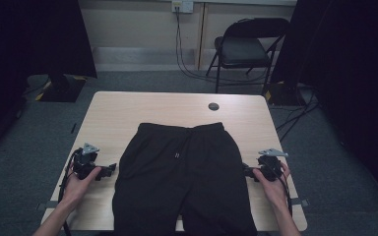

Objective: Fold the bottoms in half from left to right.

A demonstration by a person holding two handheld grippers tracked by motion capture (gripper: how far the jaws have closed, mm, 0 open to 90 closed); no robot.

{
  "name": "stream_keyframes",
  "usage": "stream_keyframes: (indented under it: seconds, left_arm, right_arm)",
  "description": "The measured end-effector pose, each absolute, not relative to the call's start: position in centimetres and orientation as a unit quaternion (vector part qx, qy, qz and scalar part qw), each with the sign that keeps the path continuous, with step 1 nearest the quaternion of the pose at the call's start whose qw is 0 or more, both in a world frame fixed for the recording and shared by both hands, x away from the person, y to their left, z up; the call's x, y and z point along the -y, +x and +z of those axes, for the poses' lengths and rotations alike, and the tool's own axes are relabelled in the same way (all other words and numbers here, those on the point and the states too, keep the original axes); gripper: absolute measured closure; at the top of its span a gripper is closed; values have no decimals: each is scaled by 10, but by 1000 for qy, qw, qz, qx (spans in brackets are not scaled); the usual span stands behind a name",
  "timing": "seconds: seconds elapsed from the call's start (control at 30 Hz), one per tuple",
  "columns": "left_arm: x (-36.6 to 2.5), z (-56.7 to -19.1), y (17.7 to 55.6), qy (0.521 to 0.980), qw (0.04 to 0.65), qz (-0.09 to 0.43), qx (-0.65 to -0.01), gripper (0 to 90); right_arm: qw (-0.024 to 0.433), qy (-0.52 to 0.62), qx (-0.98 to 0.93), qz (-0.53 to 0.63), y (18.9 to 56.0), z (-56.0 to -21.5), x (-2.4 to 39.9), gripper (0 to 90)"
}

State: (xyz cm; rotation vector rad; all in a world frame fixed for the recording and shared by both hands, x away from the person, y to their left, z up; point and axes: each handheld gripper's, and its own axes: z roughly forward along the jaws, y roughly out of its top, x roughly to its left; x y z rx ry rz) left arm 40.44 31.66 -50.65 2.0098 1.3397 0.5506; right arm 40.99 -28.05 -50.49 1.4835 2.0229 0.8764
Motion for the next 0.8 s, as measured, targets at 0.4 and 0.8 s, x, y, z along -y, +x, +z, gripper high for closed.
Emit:
stream_keyframes:
  seconds: [0.4,0.8]
  left_arm:
    - [-316,-498,401,780,316,194,-504,174]
    - [-297,-448,363,769,424,197,-436,305]
  right_arm:
    - [236,542,-740,320,406,-501,281,169]
    - [248,485,-738,398,370,-448,243,179]
